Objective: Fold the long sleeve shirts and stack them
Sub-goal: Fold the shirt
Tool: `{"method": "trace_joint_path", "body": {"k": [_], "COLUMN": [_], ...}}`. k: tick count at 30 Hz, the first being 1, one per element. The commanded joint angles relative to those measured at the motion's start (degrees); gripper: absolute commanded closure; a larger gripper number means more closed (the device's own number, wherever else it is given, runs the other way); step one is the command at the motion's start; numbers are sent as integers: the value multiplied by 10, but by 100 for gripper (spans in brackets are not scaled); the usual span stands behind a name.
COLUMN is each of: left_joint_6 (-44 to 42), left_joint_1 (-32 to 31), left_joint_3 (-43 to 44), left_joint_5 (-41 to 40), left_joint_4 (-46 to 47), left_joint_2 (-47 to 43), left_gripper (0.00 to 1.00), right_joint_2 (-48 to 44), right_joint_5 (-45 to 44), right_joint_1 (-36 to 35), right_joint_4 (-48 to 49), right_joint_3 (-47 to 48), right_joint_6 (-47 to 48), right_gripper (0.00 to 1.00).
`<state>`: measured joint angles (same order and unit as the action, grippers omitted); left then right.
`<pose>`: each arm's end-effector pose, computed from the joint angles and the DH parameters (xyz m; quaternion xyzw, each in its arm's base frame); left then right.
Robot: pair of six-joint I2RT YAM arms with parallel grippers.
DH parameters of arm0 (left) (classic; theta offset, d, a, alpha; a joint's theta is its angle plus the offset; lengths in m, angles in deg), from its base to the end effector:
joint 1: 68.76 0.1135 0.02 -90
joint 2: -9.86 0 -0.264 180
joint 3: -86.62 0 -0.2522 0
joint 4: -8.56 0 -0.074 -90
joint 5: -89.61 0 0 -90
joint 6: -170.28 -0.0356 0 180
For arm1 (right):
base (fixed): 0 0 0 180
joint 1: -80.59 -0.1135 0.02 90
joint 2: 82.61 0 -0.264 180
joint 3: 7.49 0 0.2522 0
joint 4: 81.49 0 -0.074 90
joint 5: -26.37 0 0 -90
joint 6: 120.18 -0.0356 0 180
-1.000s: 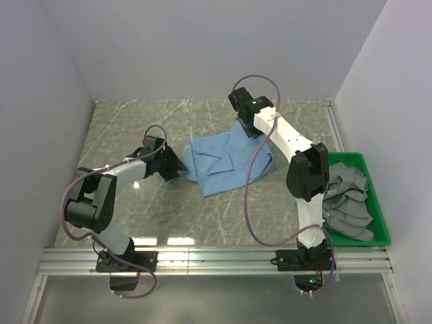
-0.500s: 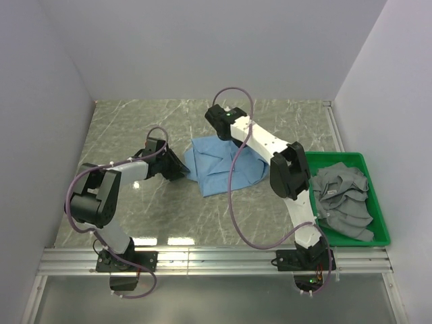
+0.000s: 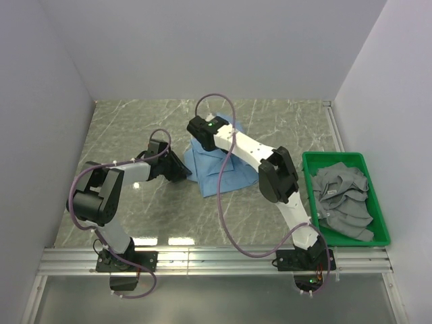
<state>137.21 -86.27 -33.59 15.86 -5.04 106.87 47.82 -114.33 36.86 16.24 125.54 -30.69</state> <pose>0.3035 -0.1062 0.1391 -0.2699 0.8940 -0.3068 0.1838 0.3518 0.2984 0.2309 -0.2956 0.8510 -0.3644 0.2359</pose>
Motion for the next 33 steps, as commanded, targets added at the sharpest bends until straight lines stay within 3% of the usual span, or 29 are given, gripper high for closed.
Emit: {"method": "trace_joint_path", "body": {"k": [1,8,21,33], "left_joint_6": [10,12,16,20], "left_joint_1": [-4,-5,-5,-5], "left_joint_3": [-7,-12,-16,-17], "left_joint_5": [4,-2,2,2], "left_joint_4": [18,16,21,21], "left_joint_2": [2,-4,-2,1], "left_gripper": [64,65,66,66], "right_joint_2": [19,51,49,4], "right_joint_5": [-27,-4,156,250], "right_joint_1": [-24,-48,-53,-52], "right_joint_4": [-12,-26,21,77], "right_joint_3": [32,76,78,38], "right_joint_6": [-26,-52,-83,-134], "right_gripper": [88,76,52,54]}}
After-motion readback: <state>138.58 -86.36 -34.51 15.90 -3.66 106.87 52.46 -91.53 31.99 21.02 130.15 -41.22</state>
